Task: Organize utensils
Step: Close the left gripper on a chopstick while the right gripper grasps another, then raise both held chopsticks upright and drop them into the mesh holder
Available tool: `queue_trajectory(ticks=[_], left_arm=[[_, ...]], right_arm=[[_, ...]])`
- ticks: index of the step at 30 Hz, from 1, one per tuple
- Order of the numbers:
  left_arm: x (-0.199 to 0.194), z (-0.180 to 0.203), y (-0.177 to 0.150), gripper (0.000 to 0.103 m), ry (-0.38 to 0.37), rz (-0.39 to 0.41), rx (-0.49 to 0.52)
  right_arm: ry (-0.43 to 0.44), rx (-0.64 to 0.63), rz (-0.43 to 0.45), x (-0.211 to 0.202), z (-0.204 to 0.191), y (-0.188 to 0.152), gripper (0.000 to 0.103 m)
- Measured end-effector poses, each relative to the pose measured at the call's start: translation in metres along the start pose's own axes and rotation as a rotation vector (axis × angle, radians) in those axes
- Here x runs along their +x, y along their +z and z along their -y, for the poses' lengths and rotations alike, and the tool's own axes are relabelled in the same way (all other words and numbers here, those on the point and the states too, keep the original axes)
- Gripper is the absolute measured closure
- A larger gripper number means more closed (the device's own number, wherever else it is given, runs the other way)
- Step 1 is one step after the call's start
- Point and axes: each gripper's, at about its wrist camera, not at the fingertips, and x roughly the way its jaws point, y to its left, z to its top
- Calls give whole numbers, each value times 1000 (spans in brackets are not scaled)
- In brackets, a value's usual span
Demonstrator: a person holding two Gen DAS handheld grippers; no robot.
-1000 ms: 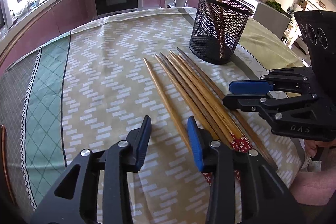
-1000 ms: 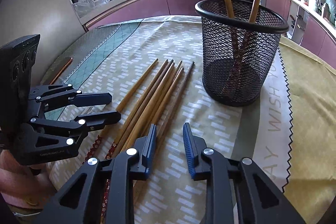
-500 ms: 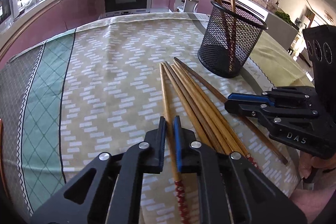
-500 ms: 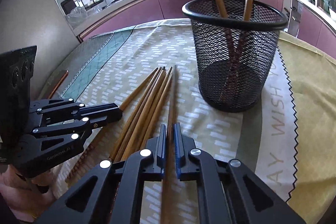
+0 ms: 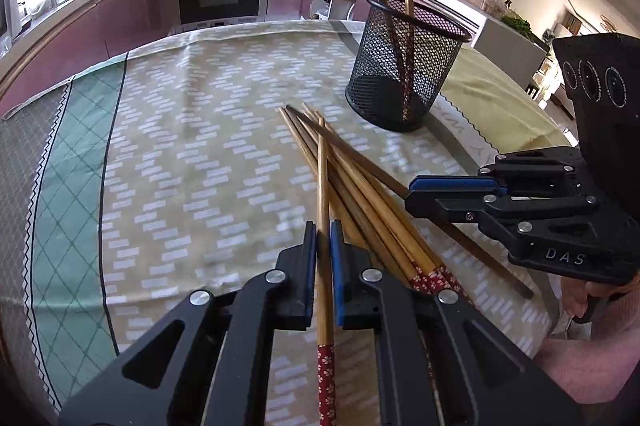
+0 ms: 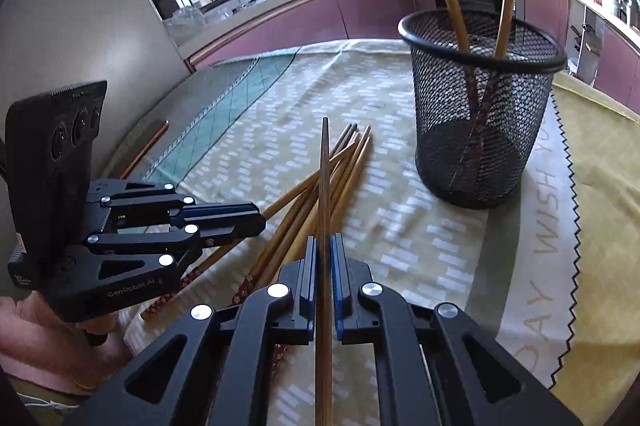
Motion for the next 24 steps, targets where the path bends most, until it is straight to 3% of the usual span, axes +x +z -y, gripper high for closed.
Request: queue_trajectory(ticks=[8, 14, 18, 24], left_arm=[[10, 0, 5, 90, -19, -24, 25], [13, -3, 11, 95, -22, -28, 9], [1, -7, 14, 96, -33, 4, -18], [-39, -6, 33, 96, -105, 112, -19]], right_arm=[[4, 15, -22, 10, 2, 8, 88], [29, 10, -14, 7, 2, 7, 97], [42, 3, 48, -14, 1, 6, 97], [28, 2, 186, -62, 8, 13, 97]])
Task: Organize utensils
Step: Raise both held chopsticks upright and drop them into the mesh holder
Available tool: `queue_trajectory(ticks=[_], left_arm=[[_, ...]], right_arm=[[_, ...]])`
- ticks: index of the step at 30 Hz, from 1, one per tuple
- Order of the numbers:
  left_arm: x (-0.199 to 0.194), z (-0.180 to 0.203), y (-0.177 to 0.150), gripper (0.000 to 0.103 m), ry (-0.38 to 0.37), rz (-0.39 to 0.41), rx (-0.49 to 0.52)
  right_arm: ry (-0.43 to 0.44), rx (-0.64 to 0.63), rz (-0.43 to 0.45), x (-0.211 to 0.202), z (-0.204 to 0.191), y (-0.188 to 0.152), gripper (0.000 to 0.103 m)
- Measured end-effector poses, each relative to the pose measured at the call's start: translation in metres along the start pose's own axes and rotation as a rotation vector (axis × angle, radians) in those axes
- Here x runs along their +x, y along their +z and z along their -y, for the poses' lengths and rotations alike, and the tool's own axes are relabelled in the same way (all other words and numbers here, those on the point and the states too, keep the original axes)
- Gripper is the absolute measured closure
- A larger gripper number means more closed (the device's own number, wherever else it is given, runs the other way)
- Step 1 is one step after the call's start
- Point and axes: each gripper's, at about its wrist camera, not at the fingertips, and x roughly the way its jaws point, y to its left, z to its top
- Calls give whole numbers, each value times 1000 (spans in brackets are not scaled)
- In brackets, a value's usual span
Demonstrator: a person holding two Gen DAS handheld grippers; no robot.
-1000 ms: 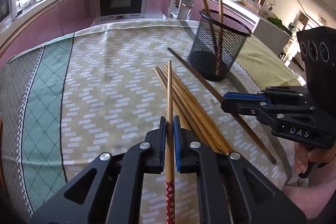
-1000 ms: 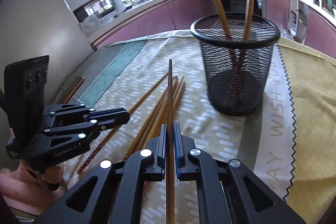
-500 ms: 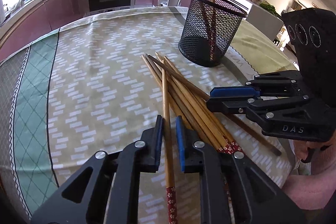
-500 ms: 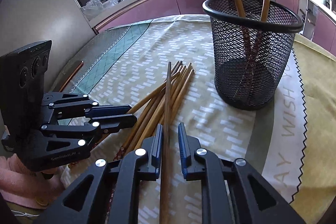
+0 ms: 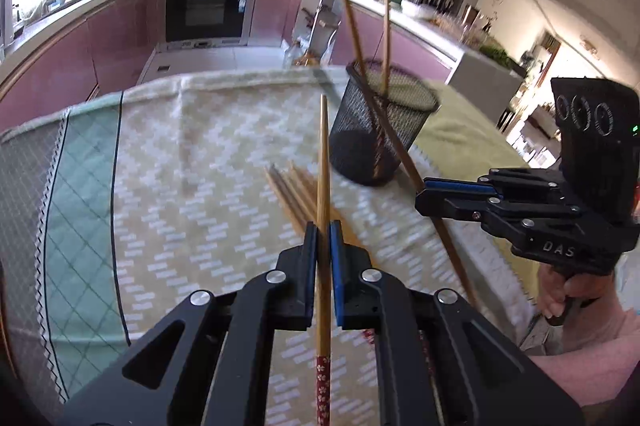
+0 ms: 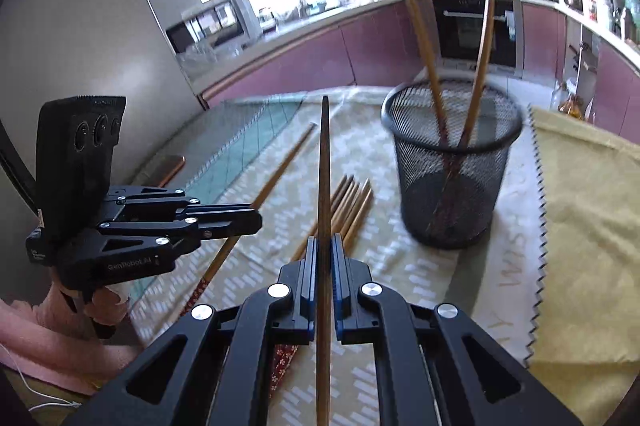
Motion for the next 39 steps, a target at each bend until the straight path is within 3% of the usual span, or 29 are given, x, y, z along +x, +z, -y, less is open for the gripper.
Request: queue_trajectory(ticks=[13, 27, 35, 39], left_arm=[[-59, 15, 45, 96, -102, 195, 22], [-61, 28, 122, 96, -128, 347, -1], [-44, 42, 150, 96, -94, 358, 23], [-23, 46, 150, 96, -62, 310, 49]], right_arm=[[-24, 21, 188, -54, 17, 28, 97], [-74, -24, 332, -87, 27, 88, 97], [-111, -29, 370, -87, 35, 104, 97], [-111, -14, 339, -76, 41, 103, 97]])
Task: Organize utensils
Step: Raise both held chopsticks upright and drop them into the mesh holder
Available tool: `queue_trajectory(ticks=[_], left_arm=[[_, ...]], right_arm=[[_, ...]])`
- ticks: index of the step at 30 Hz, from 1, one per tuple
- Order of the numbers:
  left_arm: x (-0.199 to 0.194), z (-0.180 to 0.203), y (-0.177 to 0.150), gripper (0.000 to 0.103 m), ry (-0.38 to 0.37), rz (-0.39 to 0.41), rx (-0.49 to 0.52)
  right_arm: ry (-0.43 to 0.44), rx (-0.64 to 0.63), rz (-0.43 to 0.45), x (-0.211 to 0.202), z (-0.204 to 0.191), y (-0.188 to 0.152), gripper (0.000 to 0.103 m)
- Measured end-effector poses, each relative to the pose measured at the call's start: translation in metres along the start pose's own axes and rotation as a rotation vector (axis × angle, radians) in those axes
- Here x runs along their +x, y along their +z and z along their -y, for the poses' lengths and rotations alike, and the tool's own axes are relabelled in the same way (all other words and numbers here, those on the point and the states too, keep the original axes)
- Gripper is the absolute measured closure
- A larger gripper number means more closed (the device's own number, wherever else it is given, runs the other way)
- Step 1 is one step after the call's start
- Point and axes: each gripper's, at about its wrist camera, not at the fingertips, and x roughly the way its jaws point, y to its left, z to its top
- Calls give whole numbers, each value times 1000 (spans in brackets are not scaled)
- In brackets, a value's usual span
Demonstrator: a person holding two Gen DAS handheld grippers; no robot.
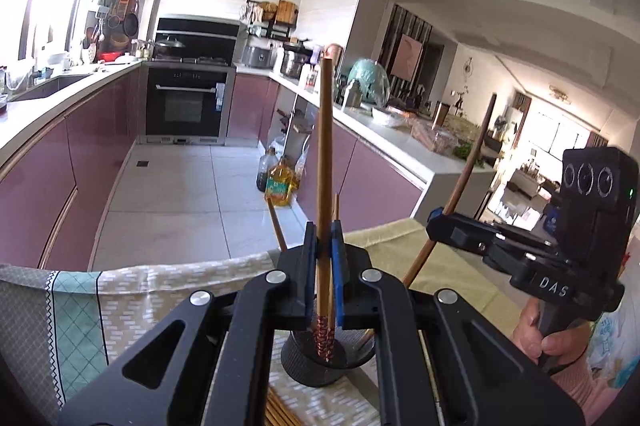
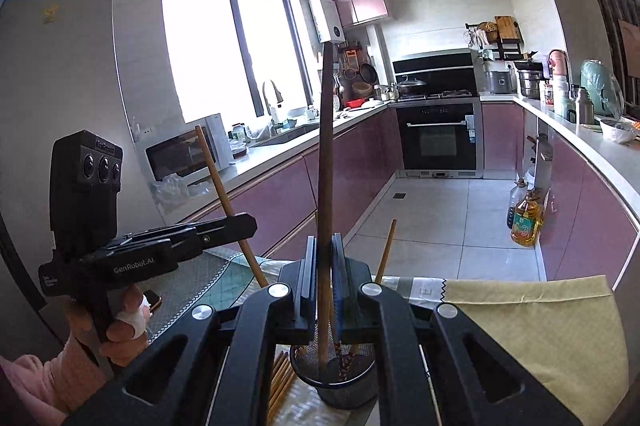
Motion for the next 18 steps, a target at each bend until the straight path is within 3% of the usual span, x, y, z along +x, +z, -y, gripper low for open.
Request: queue_trajectory(ticks=[10, 18], left_arm=[[54, -2, -35, 95, -3, -212, 46], [80, -12, -40, 95, 26, -263, 38]], right_arm=[[-4, 29, -214, 41, 9, -28, 97], [-34, 59, -289, 68, 19, -32, 96]])
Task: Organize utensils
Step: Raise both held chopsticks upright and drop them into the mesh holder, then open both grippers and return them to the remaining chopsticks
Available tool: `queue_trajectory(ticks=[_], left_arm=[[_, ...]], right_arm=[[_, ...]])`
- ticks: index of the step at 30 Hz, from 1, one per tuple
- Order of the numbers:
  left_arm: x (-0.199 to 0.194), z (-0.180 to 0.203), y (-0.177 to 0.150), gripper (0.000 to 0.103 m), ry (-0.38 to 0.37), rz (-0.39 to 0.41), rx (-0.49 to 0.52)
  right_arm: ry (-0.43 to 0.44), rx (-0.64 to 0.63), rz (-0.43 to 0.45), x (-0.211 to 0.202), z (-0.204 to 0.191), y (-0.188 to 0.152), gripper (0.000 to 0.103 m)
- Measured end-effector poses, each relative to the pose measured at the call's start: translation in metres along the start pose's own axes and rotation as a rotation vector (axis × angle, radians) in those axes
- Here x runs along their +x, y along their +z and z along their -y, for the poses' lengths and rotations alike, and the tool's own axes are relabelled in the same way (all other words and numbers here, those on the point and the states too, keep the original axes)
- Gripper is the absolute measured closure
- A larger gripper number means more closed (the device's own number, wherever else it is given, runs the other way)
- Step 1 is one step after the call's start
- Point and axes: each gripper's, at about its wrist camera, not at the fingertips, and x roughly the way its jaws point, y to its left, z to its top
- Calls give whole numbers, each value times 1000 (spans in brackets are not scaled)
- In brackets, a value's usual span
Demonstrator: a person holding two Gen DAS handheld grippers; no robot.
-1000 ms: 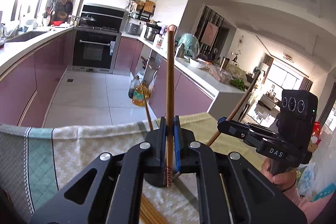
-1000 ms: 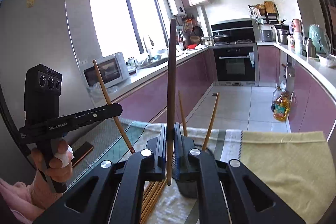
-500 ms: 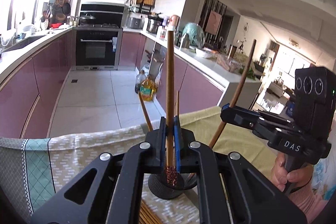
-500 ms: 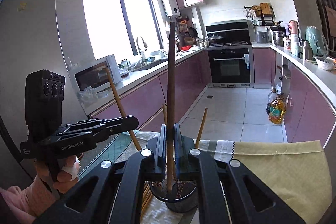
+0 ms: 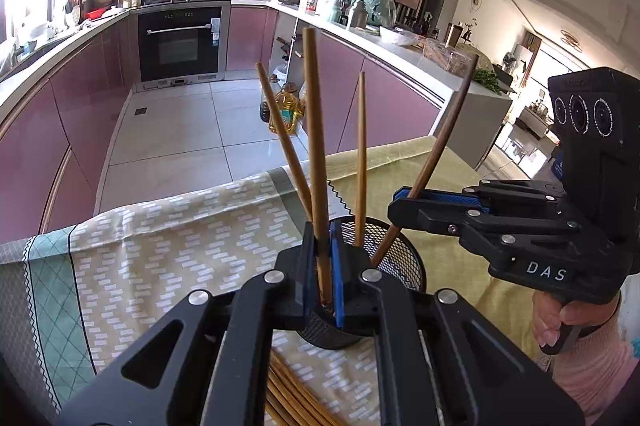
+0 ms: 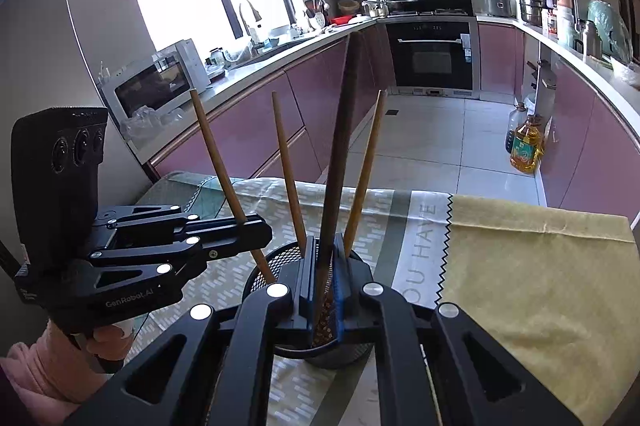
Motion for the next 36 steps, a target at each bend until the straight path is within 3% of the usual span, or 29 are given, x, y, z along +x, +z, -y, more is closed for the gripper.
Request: queue_trajectory(ticks=[9, 16, 17, 20, 25, 29, 36], left_arm=[[4, -2, -3, 94, 13, 7, -21], [-16, -2, -13, 78, 37, 49, -31], [-20, -3, -15, 72, 44, 59, -33], [-36, -5, -24, 68, 75, 94, -32], [-61, -11, -51, 59, 115, 123, -23], [-67, -21, -83, 56, 151, 81, -28], [-52, -30, -134, 55, 154, -56, -50]], right_arm=[[-13, 16, 37, 5, 1, 9, 93], [-29, 38, 84, -2, 5, 10, 90], [-33, 38, 92, -5, 5, 9, 88], [-48, 31, 122, -14, 3, 5, 82], [-8, -14, 142, -34, -10, -13, 81], [47, -93, 104, -41, -35, -42, 74], [108, -104, -89, 6, -61, -93, 74]])
